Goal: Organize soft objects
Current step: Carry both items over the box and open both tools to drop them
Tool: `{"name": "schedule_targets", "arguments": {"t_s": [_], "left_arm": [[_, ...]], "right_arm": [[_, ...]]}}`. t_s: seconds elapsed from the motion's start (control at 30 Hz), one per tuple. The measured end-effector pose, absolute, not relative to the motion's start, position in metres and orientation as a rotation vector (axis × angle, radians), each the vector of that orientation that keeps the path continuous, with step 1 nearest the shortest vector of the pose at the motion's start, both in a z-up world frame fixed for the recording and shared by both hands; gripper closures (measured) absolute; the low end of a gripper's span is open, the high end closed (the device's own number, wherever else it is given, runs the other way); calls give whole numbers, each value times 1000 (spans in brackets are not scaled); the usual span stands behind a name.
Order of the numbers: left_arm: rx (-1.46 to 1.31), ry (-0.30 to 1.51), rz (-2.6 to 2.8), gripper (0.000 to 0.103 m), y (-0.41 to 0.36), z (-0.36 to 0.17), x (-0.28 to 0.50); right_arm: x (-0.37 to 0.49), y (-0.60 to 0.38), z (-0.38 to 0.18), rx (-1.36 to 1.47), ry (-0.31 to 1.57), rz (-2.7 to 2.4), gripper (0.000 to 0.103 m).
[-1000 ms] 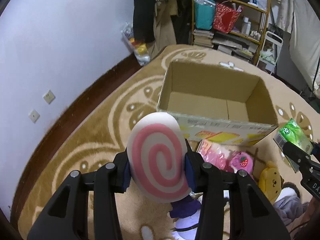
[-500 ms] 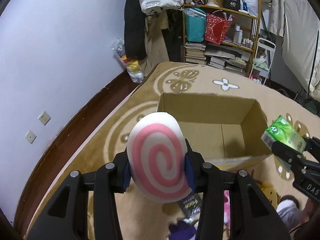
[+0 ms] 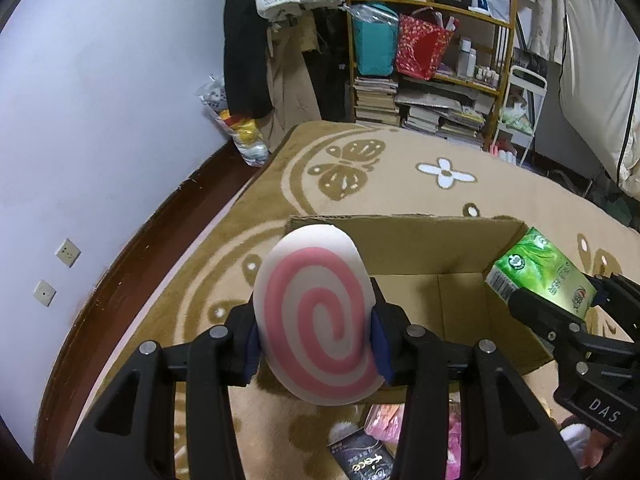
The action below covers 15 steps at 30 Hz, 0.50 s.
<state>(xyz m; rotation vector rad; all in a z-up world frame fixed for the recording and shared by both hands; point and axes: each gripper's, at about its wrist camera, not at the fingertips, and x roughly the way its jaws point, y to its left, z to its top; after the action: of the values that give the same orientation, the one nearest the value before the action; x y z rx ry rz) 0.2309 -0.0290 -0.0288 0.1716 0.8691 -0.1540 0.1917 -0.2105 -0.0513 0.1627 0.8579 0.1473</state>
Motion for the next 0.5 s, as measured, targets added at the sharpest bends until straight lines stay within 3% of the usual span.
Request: {"name": "schedule_targets", "arguments": {"t_s": [0.27, 0.5], "left_arm": [[184, 923, -160, 58, -37, -57, 245], [181, 941, -156, 48, -33, -65, 248]], "right_arm": [[201, -212, -76, 170, 902, 148, 44], [201, -212, -80, 166, 914, 150, 43]]}}
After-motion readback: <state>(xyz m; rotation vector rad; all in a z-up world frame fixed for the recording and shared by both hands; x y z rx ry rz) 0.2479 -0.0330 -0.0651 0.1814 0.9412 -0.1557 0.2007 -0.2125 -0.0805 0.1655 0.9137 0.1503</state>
